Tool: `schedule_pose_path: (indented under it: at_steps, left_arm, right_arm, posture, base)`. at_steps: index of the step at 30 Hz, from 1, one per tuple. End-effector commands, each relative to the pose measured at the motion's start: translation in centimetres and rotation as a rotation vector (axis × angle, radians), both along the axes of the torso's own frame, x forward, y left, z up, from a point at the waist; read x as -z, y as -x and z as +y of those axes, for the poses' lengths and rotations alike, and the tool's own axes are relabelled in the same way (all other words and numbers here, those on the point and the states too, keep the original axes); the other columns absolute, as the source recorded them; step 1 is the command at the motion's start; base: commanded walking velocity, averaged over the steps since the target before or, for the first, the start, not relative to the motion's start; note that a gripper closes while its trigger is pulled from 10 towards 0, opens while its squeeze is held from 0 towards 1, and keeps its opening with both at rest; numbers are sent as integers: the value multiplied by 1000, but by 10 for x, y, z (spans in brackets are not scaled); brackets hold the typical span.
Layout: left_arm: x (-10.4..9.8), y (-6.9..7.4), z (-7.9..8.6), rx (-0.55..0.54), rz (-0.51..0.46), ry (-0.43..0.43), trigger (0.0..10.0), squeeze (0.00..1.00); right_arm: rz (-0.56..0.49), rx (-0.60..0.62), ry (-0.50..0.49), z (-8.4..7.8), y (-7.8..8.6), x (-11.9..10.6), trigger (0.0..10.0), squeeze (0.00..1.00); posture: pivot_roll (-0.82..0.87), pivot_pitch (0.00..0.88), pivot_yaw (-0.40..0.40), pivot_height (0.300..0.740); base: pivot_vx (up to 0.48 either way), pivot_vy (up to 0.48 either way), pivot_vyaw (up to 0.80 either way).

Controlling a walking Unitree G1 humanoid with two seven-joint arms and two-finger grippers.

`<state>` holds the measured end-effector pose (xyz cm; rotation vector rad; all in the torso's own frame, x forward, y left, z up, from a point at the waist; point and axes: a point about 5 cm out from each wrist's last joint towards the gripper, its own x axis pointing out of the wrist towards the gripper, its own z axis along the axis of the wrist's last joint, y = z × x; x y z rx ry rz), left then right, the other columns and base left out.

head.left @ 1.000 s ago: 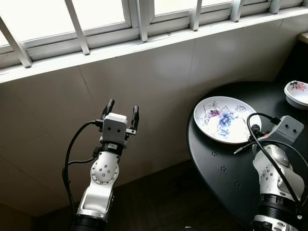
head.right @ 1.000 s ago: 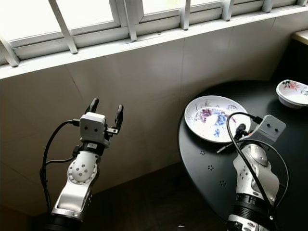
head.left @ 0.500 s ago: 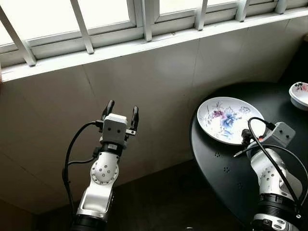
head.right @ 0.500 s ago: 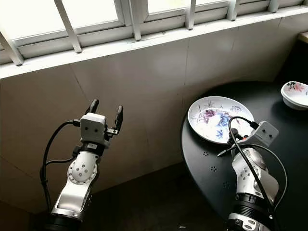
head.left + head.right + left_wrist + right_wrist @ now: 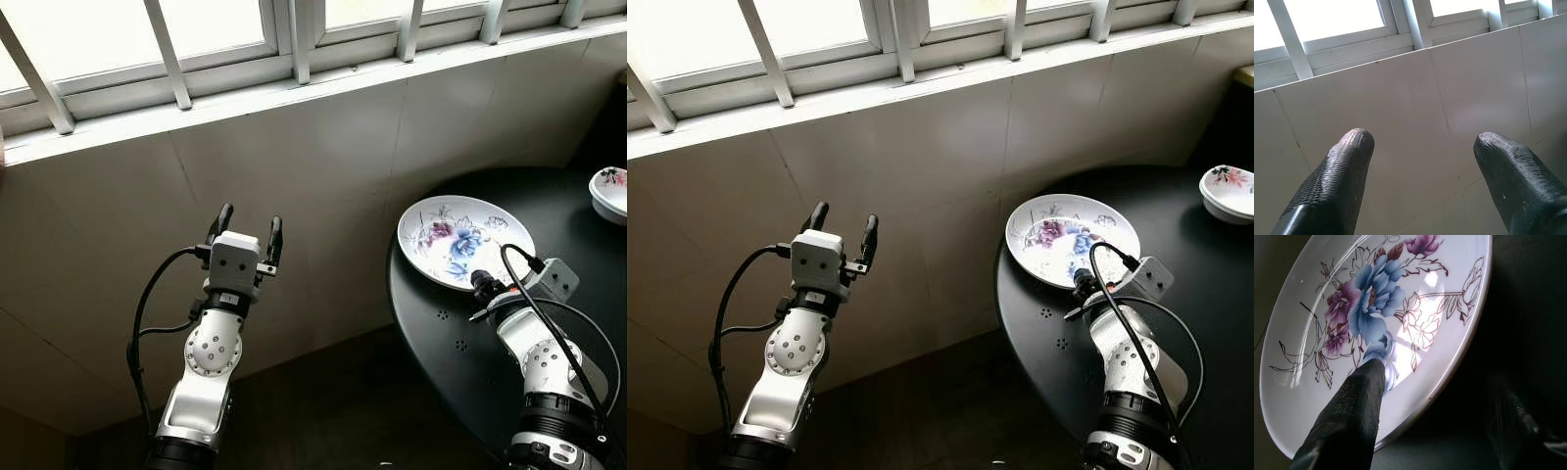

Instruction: Kitchen organization

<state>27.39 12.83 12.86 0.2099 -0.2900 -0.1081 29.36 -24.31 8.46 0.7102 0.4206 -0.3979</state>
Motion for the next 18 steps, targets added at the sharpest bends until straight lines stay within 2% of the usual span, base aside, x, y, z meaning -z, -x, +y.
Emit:
schedule_pose_path:
  at_steps: [1, 2, 3, 4, 5, 12, 18]
  left_arm:
    - [1, -1, -1, 3, 5, -8, 10000, 0]
    - [1, -1, -1, 3, 6, -8, 10000, 0]
    - [1, -2, -1, 4, 7, -9, 10000, 0]
    - [1, -2, -1, 4, 8, -10, 10000, 0]
    - [1, -2, -1, 4, 10, -11, 10000, 0]
    - [2, -2, -1, 7, 15, -18, 10000, 0]
    - [3, -2, 0, 9, 20, -23, 10000, 0]
  right_arm:
    - [9, 32, -47, -3, 0, 1, 10000, 0]
    - [8, 52, -68, -4, 0, 2, 10000, 0]
    - [3, 78, -96, -7, 0, 2, 3059, 0]
    - [-1, 95, -114, -8, 1, 2, 3059, 0]
    - [-6, 122, -132, -11, 1, 2, 0, 0]
    - [-9, 190, -199, -14, 1, 1, 0, 0]
    - [-5, 214, -216, -15, 1, -2, 0, 0]
  posture:
    - [-185, 0, 25, 740]
    - [-186, 0, 26, 740]
    - [-185, 0, 27, 740]
    - [-185, 0, 27, 740]
    - [-186, 0, 28, 740]
    - [-185, 0, 33, 740]
    - [-184, 0, 36, 740]
  base:
    - [0, 0, 0]
    - [0, 0, 0]
    - [0, 0, 0]
    - [0, 0, 0]
    - [0, 0, 0]
    - [0, 0, 0]
    - [0, 0, 0]
